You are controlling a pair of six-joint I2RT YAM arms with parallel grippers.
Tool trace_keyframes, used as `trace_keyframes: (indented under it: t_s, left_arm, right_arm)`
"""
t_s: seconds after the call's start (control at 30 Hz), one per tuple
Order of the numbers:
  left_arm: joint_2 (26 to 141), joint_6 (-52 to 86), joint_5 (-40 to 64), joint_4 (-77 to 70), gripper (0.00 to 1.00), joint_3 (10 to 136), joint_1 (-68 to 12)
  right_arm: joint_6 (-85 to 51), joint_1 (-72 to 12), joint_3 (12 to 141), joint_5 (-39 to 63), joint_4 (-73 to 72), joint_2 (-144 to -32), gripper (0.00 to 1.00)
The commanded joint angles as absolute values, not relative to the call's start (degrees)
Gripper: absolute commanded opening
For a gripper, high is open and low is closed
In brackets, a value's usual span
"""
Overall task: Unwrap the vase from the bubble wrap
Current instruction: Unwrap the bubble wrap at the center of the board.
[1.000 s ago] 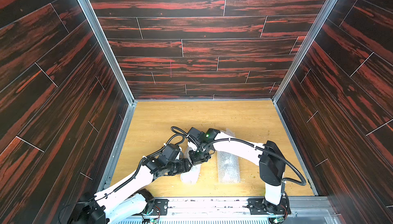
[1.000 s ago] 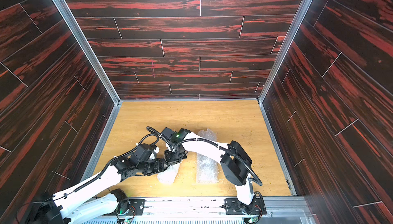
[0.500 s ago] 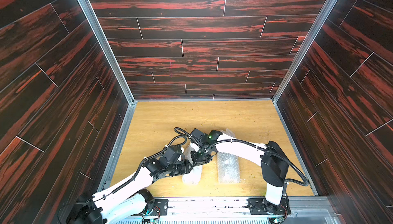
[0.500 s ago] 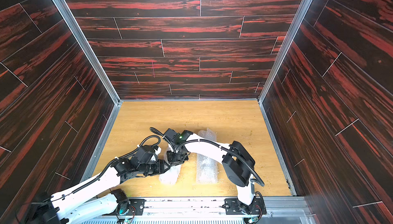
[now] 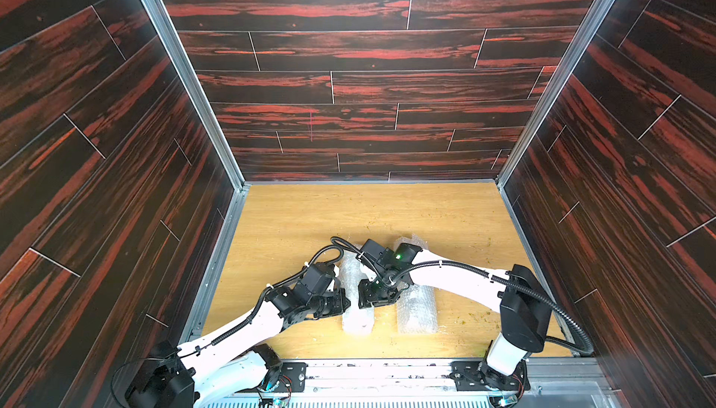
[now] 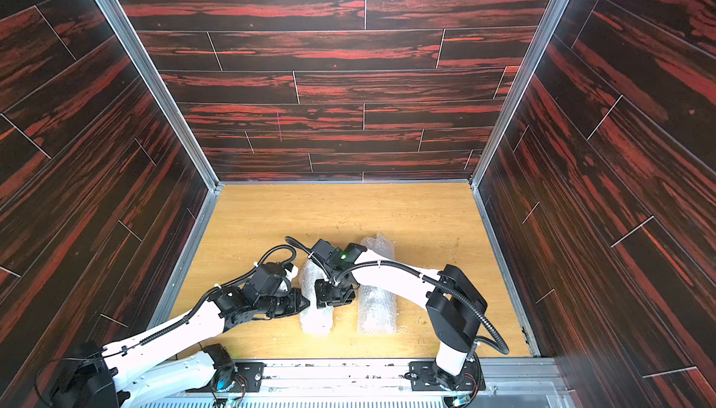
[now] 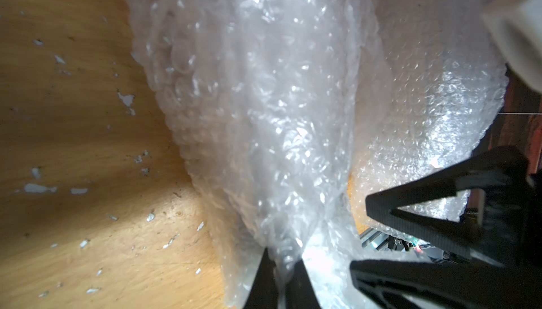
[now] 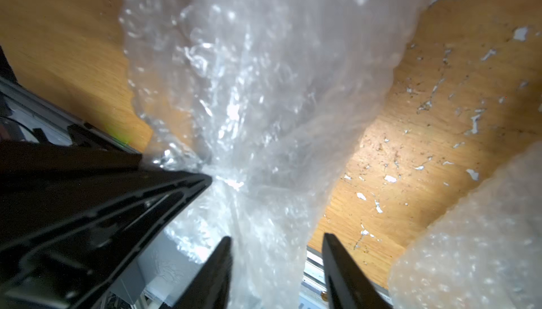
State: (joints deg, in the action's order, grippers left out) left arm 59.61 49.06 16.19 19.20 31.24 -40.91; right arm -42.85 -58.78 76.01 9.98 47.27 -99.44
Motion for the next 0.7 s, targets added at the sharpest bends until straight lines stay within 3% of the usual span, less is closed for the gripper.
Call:
trace_keyframes:
  t_s: [0.0,0.27,0.4,0.67]
  left_arm:
    - [61.3,48.9,13.9,22.5,0.09,30.1,-41.0]
    - [61.9,48.4,14.2,22.1,0.09,30.9,-41.1]
    - [62.0,48.4,14.3,21.9,0.08,31.2,-41.1]
    - [62.0,48.5,14.3,21.3,0.08,31.7,-41.1]
  right_arm:
    - [-43.2,-59.1,75.7,9.1,48.1,-98.9,0.45]
    - [-40.1,-59.1,82.7,7.9,51.1,-104.5,0.49]
    - [-40.7,-59.2,82.0,8.9,50.6,-104.3,0.56]
    - [-41.1,-59.5,78.7,7.8,51.1,-104.4,0.56]
